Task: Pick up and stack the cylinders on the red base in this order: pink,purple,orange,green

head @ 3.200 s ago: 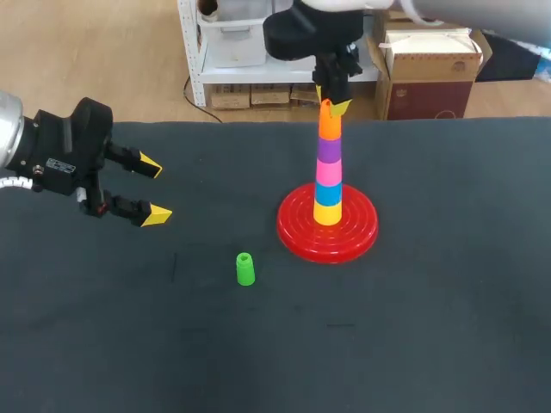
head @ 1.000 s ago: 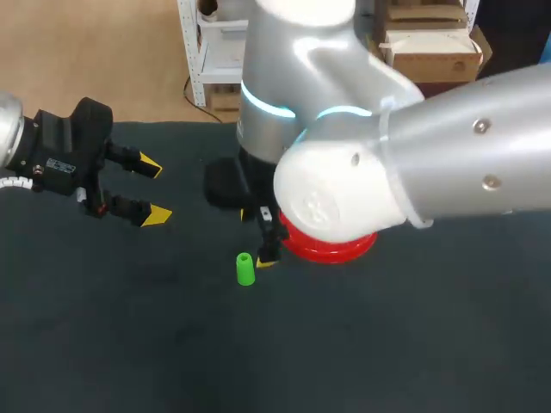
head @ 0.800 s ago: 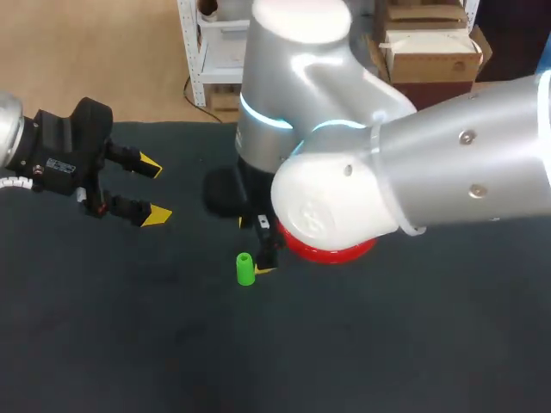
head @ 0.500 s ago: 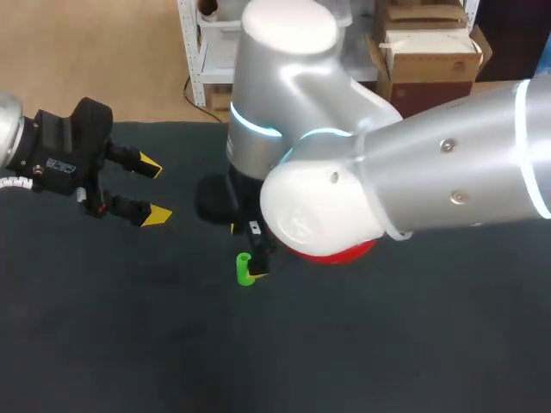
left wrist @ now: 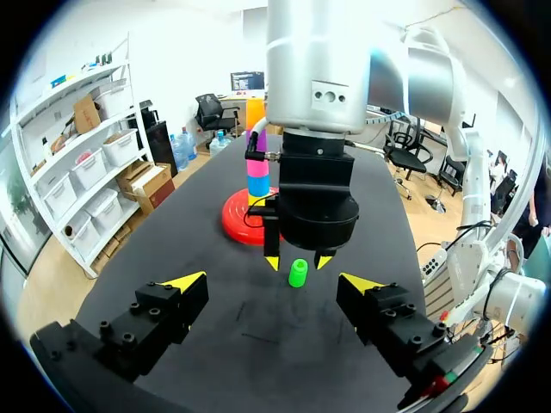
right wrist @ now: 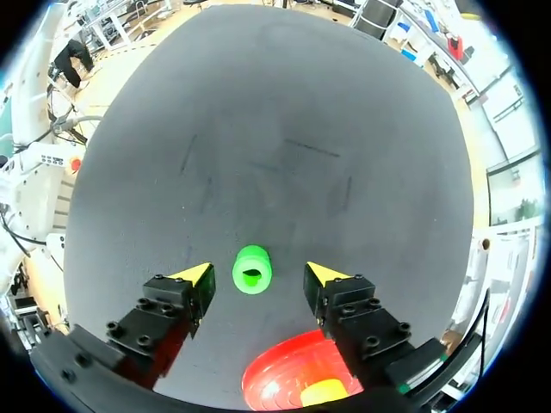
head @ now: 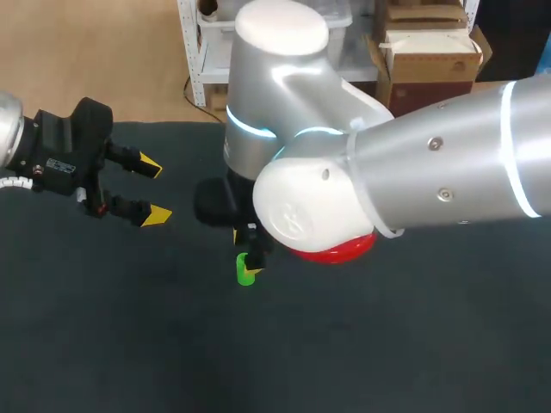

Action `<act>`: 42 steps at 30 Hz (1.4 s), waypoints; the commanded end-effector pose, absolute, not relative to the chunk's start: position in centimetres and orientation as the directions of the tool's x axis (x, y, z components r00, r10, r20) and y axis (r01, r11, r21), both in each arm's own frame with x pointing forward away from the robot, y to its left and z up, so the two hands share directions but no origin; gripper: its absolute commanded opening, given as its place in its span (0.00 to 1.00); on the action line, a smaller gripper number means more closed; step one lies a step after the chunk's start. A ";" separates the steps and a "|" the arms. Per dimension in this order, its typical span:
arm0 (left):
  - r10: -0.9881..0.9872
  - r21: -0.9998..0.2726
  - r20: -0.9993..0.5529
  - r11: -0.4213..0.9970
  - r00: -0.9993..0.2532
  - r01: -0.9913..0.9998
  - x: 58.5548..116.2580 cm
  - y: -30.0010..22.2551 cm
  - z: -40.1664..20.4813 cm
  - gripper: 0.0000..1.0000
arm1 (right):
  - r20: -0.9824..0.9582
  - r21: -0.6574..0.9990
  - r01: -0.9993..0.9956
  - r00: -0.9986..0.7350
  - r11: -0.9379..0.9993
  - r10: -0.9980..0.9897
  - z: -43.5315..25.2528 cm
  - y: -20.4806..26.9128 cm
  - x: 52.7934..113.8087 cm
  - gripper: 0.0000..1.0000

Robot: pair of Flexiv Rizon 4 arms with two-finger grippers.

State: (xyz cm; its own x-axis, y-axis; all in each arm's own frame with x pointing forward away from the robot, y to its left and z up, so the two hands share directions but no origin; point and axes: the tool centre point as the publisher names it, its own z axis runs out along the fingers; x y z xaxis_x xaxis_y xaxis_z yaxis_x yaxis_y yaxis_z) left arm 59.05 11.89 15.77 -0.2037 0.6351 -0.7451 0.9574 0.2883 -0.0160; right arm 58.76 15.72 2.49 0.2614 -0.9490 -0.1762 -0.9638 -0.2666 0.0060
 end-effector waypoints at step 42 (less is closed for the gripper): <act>0.632 -0.013 -0.748 0.287 -0.200 0.958 59.0 12.0 15.6 1.00 | -0.015 -0.026 -0.938 0.345 -0.345 -0.938 13.0 11.2 61.2 0.00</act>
State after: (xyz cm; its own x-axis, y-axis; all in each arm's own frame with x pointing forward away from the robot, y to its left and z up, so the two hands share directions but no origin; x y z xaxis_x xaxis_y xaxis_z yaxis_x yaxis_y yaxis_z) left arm 59.05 11.89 15.77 -0.2037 0.6351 -0.7451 0.9574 0.2883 -0.0160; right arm 61.00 12.62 8.85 0.3381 -0.9410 -0.0125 -0.9409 -0.3376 -0.0266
